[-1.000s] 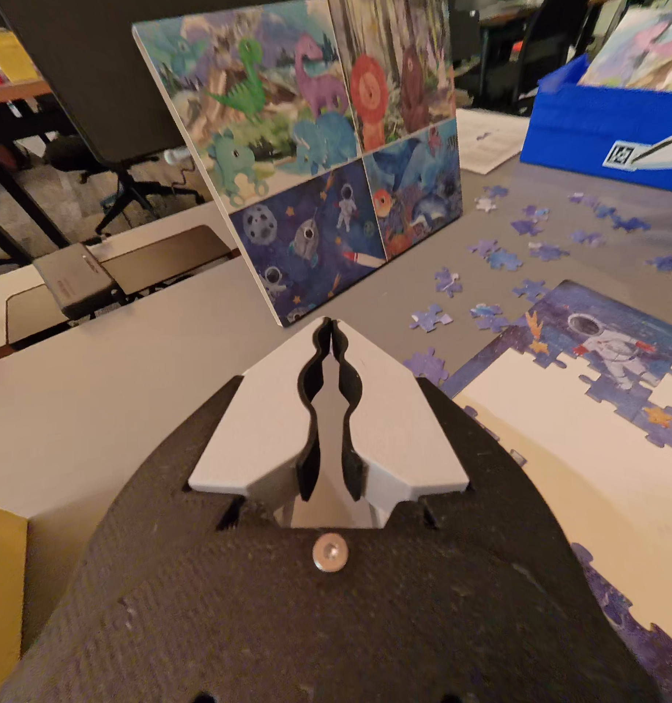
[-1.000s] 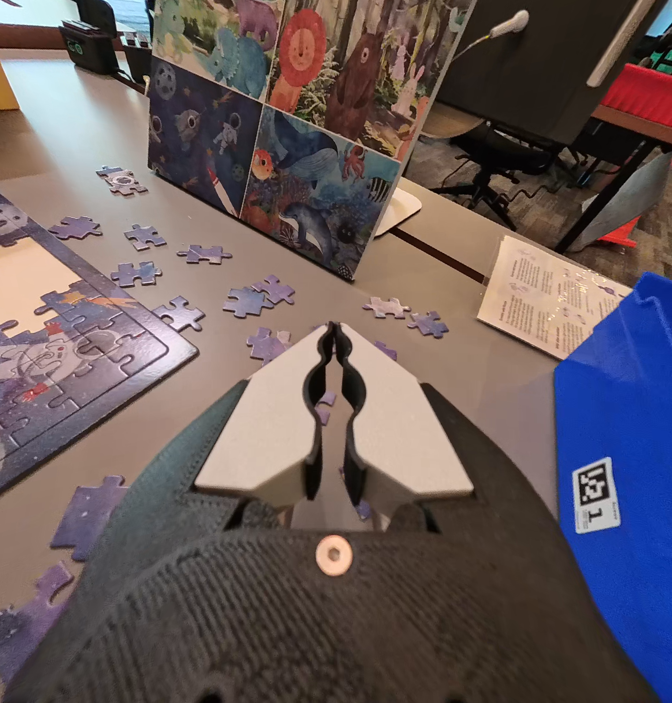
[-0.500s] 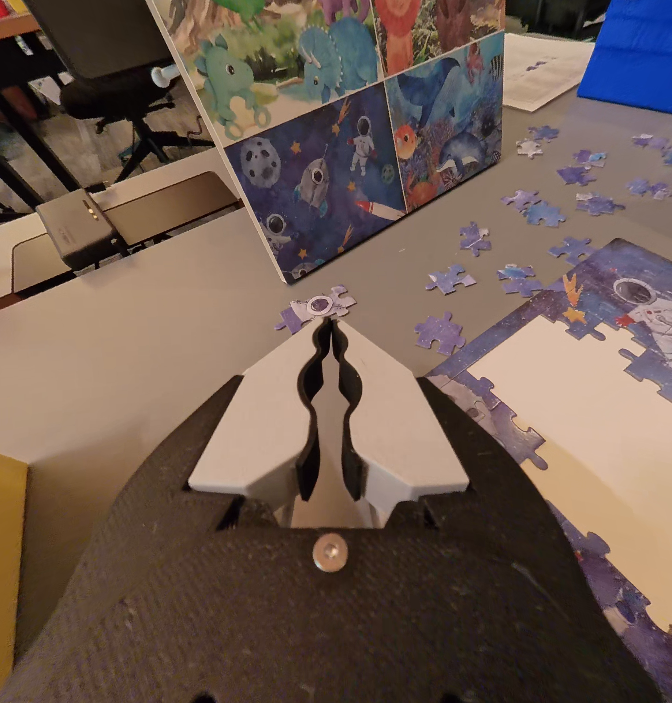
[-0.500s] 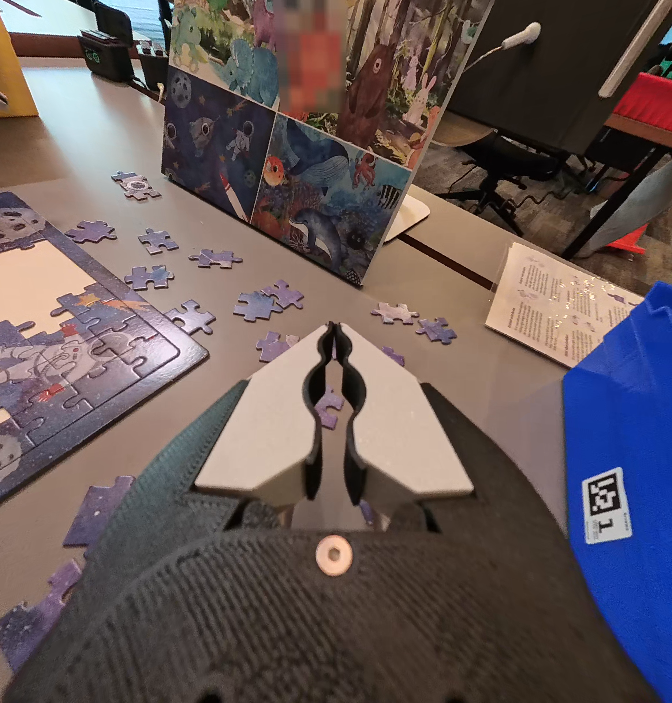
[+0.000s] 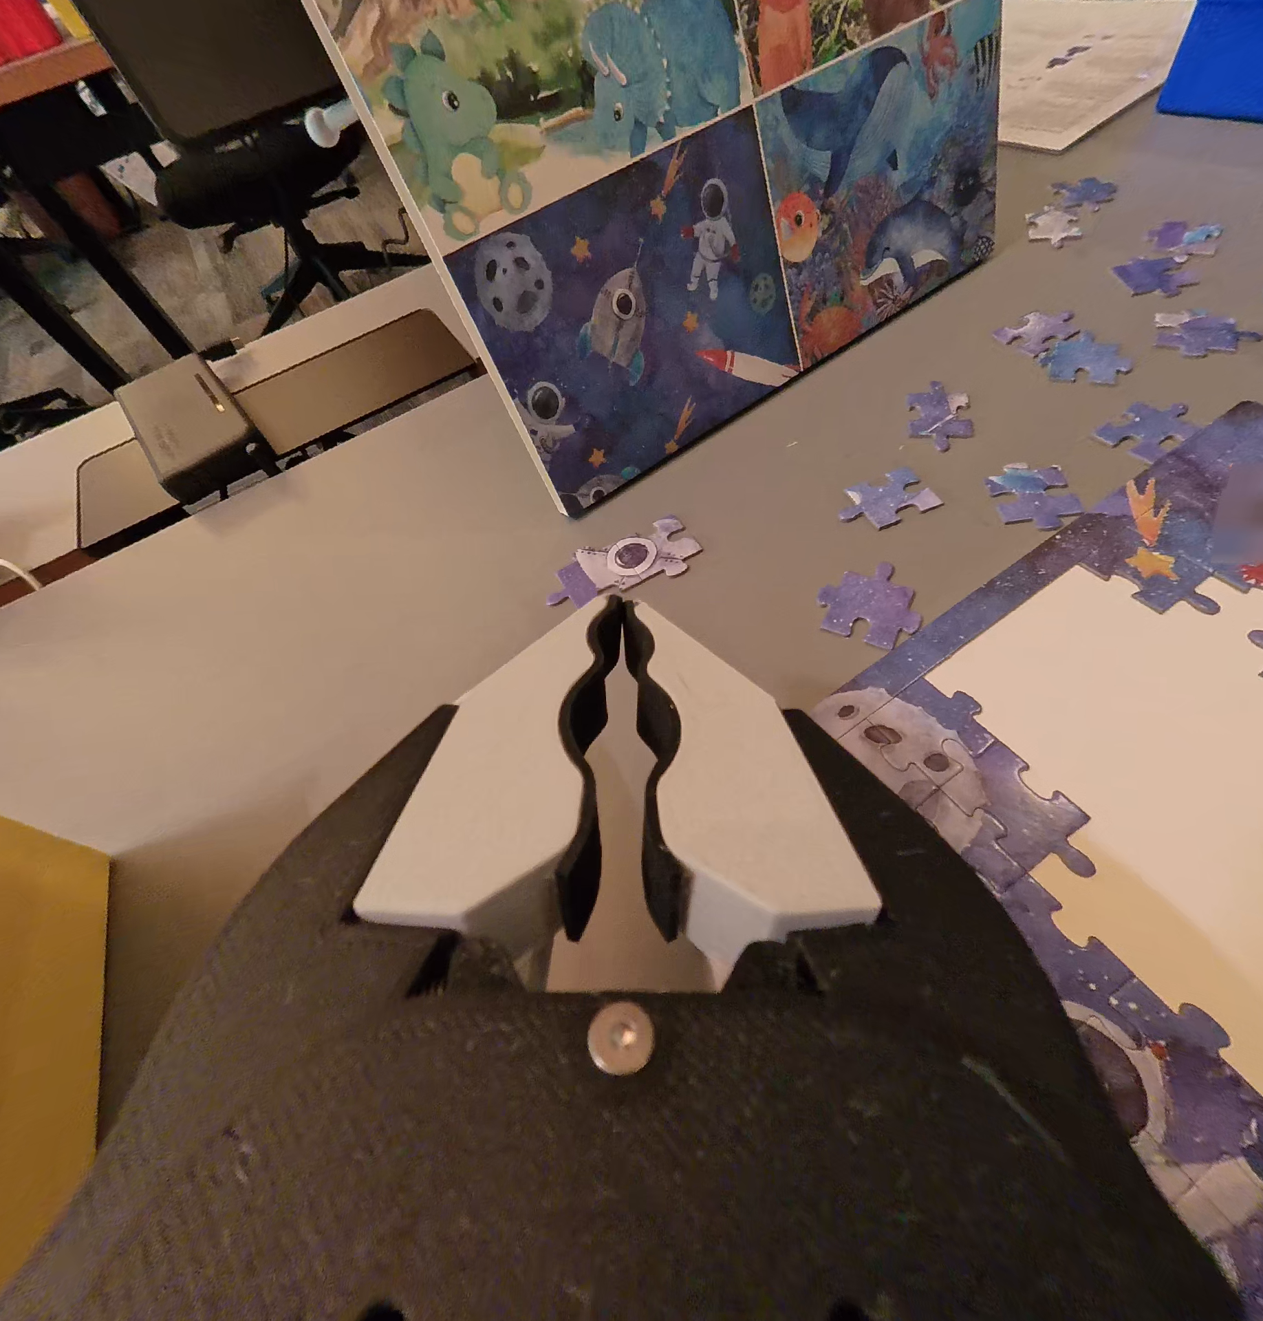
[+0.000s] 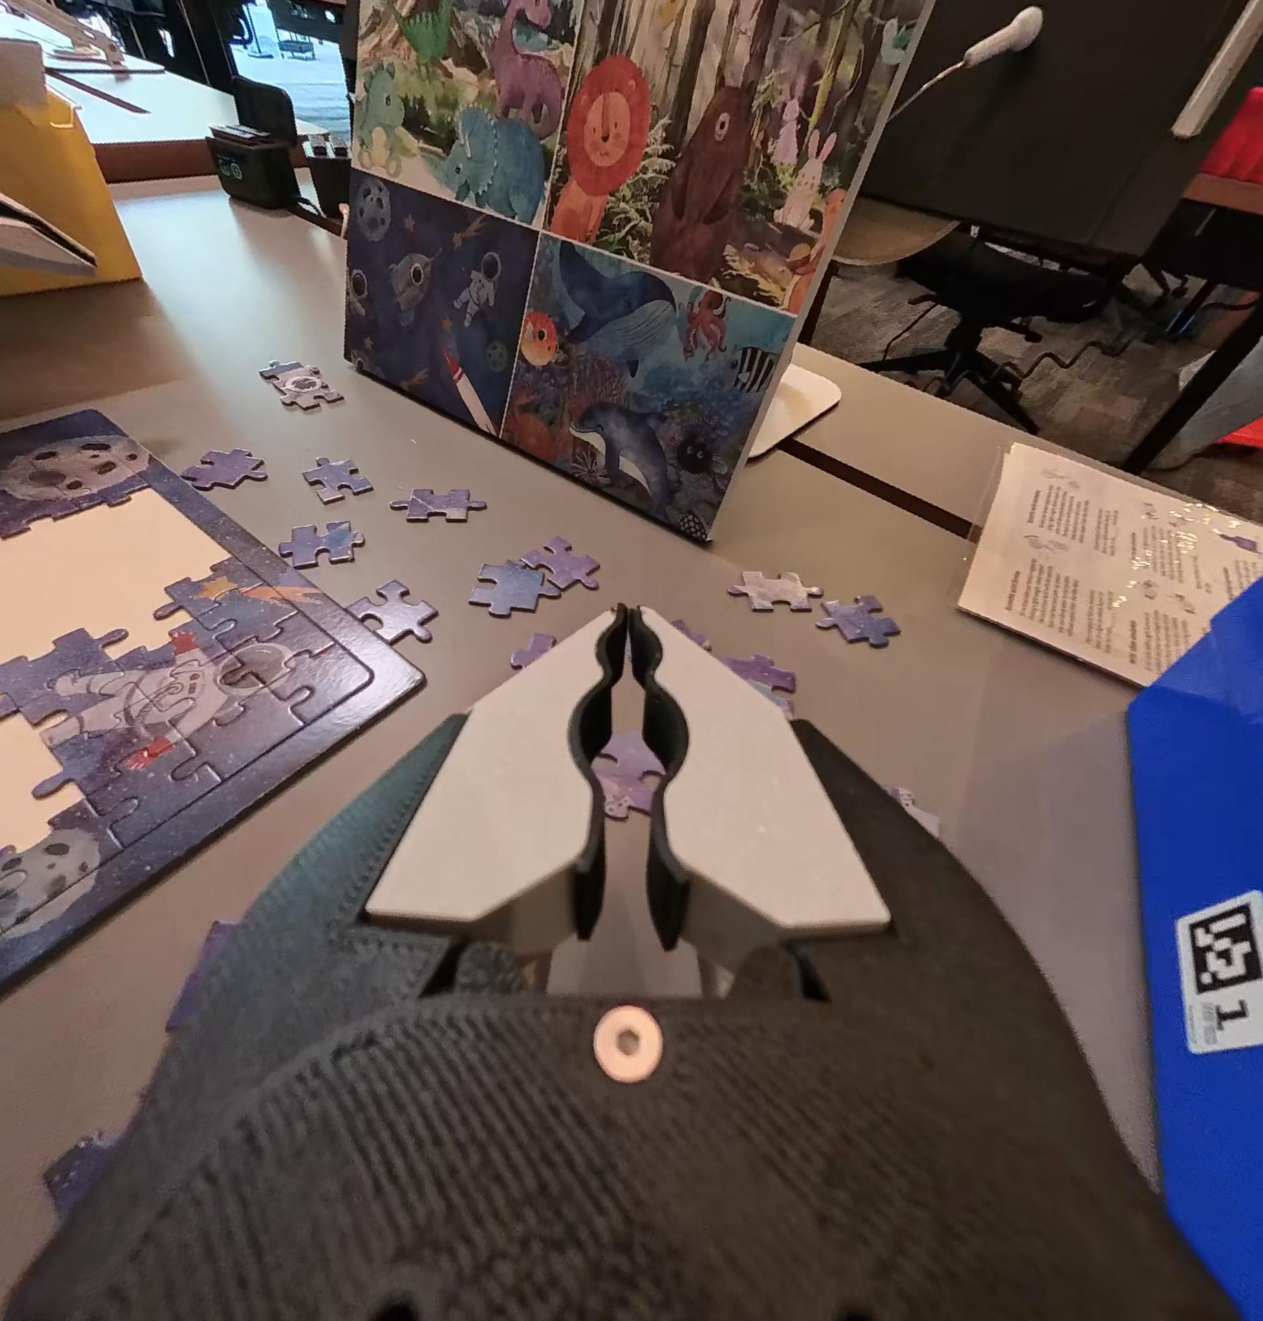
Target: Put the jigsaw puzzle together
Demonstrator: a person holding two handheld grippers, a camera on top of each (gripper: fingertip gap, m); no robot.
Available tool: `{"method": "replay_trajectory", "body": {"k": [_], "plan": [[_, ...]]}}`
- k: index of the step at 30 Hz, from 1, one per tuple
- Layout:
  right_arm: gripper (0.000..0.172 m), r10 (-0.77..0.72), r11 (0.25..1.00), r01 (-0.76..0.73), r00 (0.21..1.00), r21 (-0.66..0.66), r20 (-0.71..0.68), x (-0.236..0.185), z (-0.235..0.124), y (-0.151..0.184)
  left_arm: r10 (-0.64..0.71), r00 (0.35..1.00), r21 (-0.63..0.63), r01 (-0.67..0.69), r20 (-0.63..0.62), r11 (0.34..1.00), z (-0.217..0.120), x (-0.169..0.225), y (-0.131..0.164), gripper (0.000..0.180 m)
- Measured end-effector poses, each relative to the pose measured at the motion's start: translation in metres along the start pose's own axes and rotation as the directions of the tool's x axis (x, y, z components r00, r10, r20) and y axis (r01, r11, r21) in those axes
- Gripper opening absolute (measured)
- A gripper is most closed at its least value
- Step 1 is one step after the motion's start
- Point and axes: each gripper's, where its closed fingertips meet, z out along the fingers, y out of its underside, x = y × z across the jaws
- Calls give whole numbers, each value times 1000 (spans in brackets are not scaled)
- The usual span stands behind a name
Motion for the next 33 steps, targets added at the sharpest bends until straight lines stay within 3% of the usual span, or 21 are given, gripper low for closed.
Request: {"method": "replay_trajectory", "body": {"k": [6,10,16,23,33], "plan": [[0,6,1000,-6,1000,-1,8,-1,1,1,18,1000,-48,-18,-15,999,3,1,9,0],[0,8,1000,-8,1000,-1,11,-1,1,1,29,998,-34,-27,56,999,-4,-17,8,0],[0,12,1000,-12,1000,7,1,1,-1,-1,-62,998,-10,62,6,998,-7,-21,9,0],[4,160,982,-163,986,94,44,17,-14,-10,-8,1000,-51,8,8,999,-2,-14,13,0],[6,80,990,-79,997,115,-7,20,-24,-21,-17,1000,-50,17,2,999,-1,-13,14,0]]}}
